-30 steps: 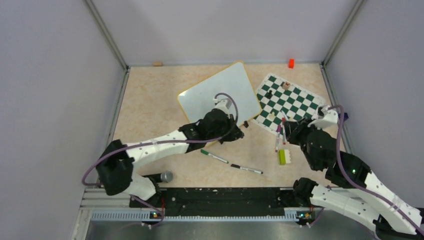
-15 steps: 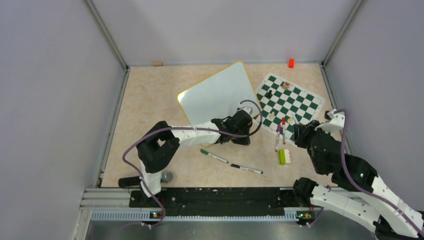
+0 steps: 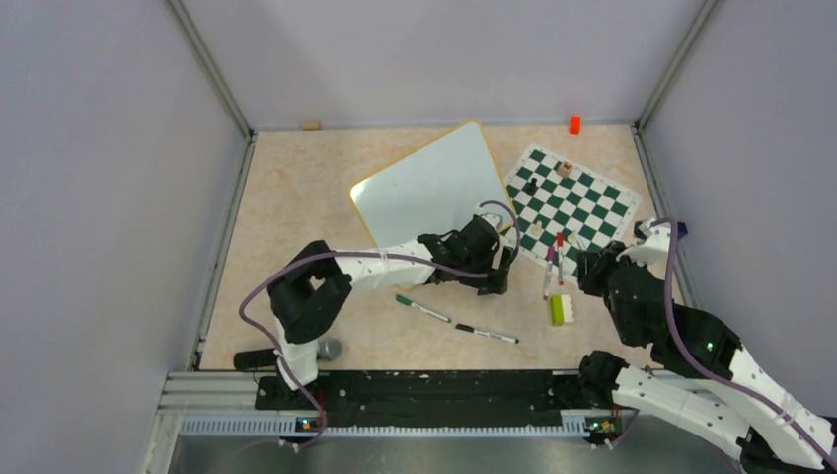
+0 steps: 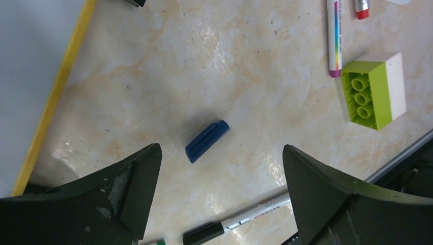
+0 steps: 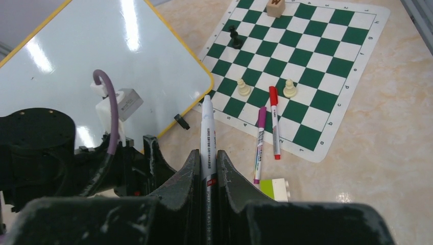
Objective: Write a sentence on the whiteboard
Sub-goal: Place the pen cap at the center of the board, then move the whiteboard stand to the center of the board.
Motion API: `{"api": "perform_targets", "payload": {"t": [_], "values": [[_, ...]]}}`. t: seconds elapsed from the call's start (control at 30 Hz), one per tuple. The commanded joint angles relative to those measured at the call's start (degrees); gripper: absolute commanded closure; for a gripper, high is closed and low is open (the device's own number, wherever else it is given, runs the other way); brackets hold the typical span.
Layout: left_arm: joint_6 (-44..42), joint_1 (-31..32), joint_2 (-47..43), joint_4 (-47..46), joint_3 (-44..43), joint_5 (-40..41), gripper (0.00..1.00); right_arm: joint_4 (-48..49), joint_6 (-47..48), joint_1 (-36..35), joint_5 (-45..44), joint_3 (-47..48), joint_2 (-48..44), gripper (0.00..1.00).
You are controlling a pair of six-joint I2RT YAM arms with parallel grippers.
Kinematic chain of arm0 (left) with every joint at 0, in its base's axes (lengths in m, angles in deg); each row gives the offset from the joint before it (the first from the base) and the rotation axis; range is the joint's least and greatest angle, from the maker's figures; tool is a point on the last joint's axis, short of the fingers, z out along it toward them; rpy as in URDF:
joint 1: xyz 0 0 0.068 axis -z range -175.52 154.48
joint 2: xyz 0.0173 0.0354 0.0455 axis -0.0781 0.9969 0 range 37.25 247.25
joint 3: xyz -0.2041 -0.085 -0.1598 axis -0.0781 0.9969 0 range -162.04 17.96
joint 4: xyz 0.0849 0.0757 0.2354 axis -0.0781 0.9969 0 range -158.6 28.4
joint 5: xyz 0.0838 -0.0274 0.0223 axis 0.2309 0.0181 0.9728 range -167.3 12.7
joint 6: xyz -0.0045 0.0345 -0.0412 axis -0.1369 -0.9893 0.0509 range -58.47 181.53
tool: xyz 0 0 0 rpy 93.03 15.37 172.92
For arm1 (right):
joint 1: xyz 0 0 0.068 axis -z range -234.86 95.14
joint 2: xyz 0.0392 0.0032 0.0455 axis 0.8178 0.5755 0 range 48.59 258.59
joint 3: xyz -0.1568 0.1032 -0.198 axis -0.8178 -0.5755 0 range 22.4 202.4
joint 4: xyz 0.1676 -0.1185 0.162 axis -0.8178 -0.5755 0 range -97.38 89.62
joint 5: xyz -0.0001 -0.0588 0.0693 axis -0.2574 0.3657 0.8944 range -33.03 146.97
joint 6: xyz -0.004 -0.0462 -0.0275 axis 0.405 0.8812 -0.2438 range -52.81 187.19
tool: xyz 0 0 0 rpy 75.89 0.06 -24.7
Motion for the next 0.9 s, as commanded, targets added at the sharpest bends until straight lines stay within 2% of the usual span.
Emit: {"api": "perform_targets", "payload": {"t": [0.0, 0.07, 0.13, 0.27, 0.4, 0.47, 0.57, 0.77, 0.87], "values": [[-1.7, 0.3, -9.5, -3.0, 2.1, -0.2, 0.06, 0.2, 0.1, 0.1, 1.1, 0.0, 0.2, 1.0], [-2.8, 0.4, -13.5, -5.4, 5.7, -0.7, 0.06, 0.2, 0.2, 0.1, 1.9, 0.0, 0.3, 1.0], [-4.1, 0.4, -18.3, -7.9, 9.2, -3.0, 0.02, 0.3, 0.2, 0.1, 3.0, 0.0, 0.4, 1.0], [-6.5, 0.4, -27.6, -8.1, 14.7, -1.7, 0.02, 4.0, 2.3, 0.2, 8.5, -1.4, 0.1, 1.0], [-10.5, 0.4, -36.3, -7.2, 20.5, 3.7, 0.12, 7.2, 2.7, 0.1, 12.5, -3.2, 0.8, 1.0], [-12.6, 0.4, -41.3, -6.7, 23.5, 6.5, 0.13, 7.9, 2.8, 0.1, 13.4, -3.3, 2.3, 1.0], [-15.8, 0.3, -48.5, -6.8, 28.1, 5.9, 0.11, 8.0, 2.9, 0.2, 14.7, -2.4, 5.6, 1.0], [-11.7, 0.4, -64.2, -6.3, 35.8, 9.7, 0.04, 6.8, 0.2, 0.2, 17.9, -1.7, 10.3, 1.0], [-8.8, 0.3, -69.5, -1.8, 37.7, 12.7, 0.01, 5.2, -2.2, 0.1, 20.2, -1.3, 12.0, 1.0]]}}
